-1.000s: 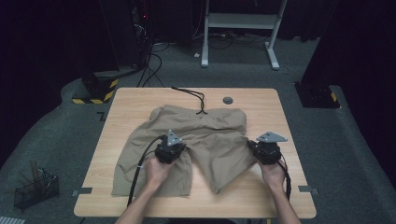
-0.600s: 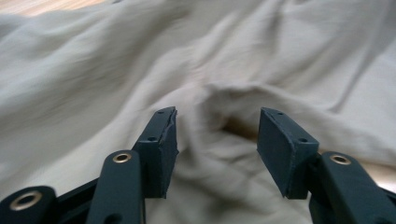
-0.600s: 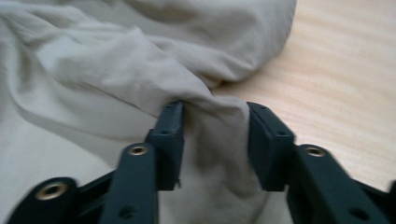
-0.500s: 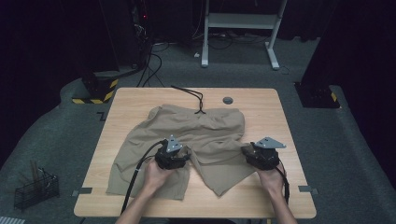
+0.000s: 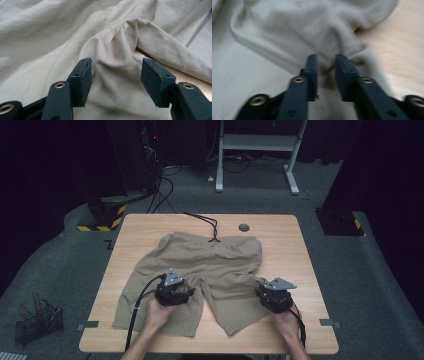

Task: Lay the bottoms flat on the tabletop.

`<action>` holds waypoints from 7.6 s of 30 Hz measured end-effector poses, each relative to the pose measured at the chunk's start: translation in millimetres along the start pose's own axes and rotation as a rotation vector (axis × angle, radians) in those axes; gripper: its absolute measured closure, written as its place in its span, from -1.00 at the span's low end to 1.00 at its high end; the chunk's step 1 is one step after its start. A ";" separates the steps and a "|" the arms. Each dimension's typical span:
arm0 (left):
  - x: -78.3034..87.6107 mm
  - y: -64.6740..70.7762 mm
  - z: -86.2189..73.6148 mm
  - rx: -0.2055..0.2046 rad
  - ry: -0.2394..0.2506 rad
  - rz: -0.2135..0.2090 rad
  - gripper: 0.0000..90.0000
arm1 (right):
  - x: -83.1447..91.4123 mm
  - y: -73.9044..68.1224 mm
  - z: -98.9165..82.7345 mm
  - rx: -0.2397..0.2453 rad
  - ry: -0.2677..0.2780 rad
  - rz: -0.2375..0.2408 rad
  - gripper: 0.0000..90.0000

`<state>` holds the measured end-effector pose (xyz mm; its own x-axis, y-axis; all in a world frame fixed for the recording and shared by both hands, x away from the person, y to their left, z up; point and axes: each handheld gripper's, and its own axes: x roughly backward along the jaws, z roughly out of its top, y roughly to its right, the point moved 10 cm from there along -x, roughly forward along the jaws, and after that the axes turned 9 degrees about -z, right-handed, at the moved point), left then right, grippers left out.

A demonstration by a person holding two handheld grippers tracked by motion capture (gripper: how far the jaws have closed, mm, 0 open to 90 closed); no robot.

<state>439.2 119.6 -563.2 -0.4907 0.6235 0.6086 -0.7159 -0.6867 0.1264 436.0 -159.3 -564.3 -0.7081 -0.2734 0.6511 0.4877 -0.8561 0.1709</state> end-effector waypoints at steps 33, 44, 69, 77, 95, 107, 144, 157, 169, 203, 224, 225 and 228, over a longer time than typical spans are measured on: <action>-10.5 -21.2 -25.3 0.090 -0.029 0.149 -0.23 | -30.4 -60.1 15.7 0.007 -0.014 0.075 0.17; -38.1 -33.8 -1.4 0.107 -0.026 0.167 -0.23 | -73.9 -22.7 35.0 -0.057 -0.015 0.003 0.15; -9.6 -42.3 -22.8 0.114 -0.034 0.175 -0.29 | -40.4 17.6 0.1 -0.083 -0.077 -0.044 0.67; -8.9 -43.5 -23.3 0.118 -0.032 0.191 -0.30 | -14.6 -8.9 -11.3 0.085 -0.095 -0.017 0.99; -8.7 -43.8 -23.6 0.120 -0.035 0.194 -0.32 | 4.4 20.0 8.5 -0.044 -0.001 -0.133 0.25; -8.7 -43.9 -23.6 0.121 -0.035 0.195 -0.33 | 15.7 -7.0 -35.8 0.048 -0.121 0.004 0.91; -8.7 -44.0 -23.8 0.124 -0.035 0.197 -0.34 | 12.3 78.6 -15.3 -0.170 -0.085 -0.187 0.29; -8.5 -43.9 -24.0 0.125 -0.035 0.198 -0.34 | -17.4 56.0 30.4 -0.070 -0.035 -0.119 1.00; -8.4 -43.8 -24.1 0.125 -0.035 0.199 -0.34 | -28.3 73.6 27.8 -0.158 -0.068 -0.250 0.13; -8.0 -43.2 -24.5 0.128 -0.034 0.201 -0.34 | -36.7 87.5 17.7 -0.254 -0.063 -0.182 0.95; -7.4 -42.9 -24.9 0.129 -0.033 0.204 -0.34 | -58.6 -45.9 40.7 0.047 -0.078 0.038 0.50; -7.4 -42.9 -24.9 0.129 -0.034 0.204 -0.34 | -52.0 -43.1 42.4 0.039 -0.061 0.034 0.44; -7.4 -42.9 -24.9 0.129 -0.034 0.204 -0.34 | -30.4 -27.2 47.6 0.005 0.001 0.006 0.33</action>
<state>461.2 153.7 -592.6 -0.6003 0.4558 0.6572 -0.5334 -0.8405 0.0957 468.6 -106.8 -553.4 -0.7061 -0.2788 0.6510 0.4941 -0.8525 0.1708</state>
